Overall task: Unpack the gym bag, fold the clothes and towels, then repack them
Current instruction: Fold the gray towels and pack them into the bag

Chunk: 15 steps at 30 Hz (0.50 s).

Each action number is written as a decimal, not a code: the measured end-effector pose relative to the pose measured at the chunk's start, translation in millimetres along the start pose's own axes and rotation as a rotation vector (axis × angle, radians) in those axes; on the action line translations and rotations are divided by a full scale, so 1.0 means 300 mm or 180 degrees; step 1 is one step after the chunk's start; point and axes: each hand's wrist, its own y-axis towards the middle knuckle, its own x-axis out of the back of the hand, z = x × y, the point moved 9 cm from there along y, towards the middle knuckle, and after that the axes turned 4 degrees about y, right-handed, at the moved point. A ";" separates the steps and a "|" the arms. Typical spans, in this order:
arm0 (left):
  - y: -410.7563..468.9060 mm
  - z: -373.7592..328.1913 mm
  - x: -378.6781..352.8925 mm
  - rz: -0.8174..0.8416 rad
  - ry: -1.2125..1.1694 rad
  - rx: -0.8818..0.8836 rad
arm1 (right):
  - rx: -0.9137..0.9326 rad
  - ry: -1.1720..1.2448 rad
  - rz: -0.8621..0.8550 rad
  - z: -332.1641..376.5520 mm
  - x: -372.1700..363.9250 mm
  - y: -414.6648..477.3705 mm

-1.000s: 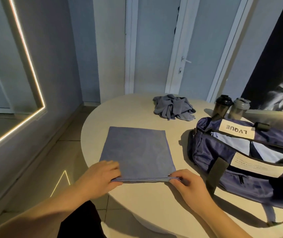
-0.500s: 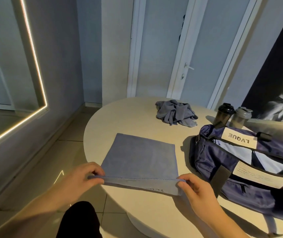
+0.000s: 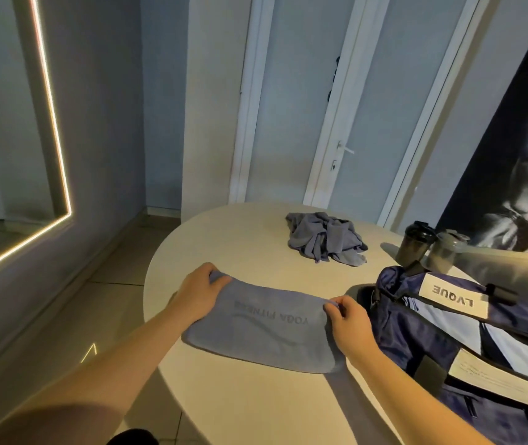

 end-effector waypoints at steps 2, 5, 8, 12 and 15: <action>0.078 0.015 -0.038 0.0178 0.0233 0.0008 | -0.0277 -0.0082 0.0076 -0.047 -0.029 0.079; 0.157 0.048 -0.087 0.0345 0.0409 0.0031 | -0.0577 -0.0243 0.0134 -0.100 -0.051 0.158; 0.199 0.068 -0.122 0.0385 0.0565 -0.0026 | -0.0664 -0.0289 0.0144 -0.129 -0.067 0.194; 0.220 0.096 -0.136 0.0296 0.0854 -0.0032 | -0.0794 -0.0299 0.0085 -0.159 -0.078 0.207; 0.217 0.106 -0.134 0.0204 0.0976 -0.0001 | -0.0815 -0.0243 0.0067 -0.158 -0.084 0.211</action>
